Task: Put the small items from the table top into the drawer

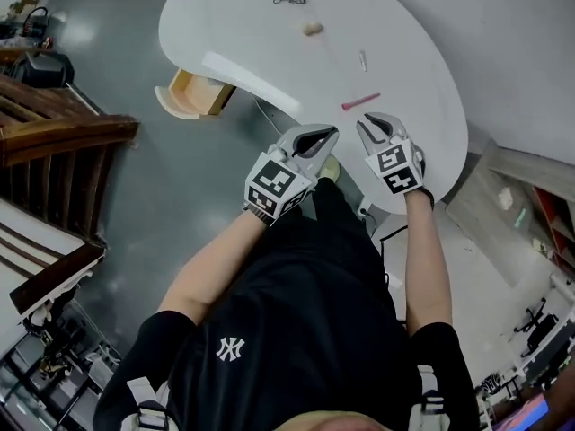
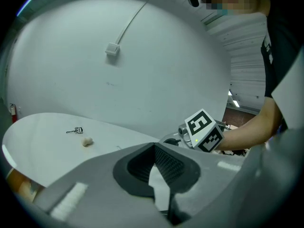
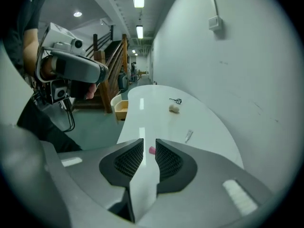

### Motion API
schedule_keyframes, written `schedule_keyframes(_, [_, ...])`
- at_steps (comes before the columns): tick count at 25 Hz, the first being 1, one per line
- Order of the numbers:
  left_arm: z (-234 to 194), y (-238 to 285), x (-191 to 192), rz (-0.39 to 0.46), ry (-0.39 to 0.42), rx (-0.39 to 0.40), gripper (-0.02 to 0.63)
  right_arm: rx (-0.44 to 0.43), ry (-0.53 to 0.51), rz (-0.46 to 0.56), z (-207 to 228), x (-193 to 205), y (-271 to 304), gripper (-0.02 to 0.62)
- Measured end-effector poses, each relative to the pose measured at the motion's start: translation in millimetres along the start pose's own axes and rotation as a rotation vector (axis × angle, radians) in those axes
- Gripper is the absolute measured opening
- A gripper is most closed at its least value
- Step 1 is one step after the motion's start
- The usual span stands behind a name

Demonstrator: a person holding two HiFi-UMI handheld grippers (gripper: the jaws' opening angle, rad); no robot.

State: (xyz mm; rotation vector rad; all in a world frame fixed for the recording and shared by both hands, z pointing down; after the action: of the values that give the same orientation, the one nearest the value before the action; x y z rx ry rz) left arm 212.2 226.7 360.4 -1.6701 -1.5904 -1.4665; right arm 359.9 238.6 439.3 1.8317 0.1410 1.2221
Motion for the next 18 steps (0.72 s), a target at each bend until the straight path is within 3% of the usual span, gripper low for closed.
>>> schedule_keyframes(8, [-26,23,14,-0.035,-0.053,-0.039,0.001,-0.085,-0.213,-0.173,23,25,54,0.130])
schedule_keyframes(18, [-56,32,28,-0.061,-0.114,-0.005,0.002,-0.163,-0.436,-0.328,34,36,101,0.150])
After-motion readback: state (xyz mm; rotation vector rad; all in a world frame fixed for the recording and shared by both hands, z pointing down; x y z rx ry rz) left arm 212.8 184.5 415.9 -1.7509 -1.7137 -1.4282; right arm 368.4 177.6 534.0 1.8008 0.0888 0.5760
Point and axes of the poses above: the fingertips, and each gripper's own axes: y forward along the fingers, z to its right, x out of its underside, the point moved 7 cm from there along -y, backward along the fingers, and after that the axes turned 5 degrees about -y, right-handed, at the moved point
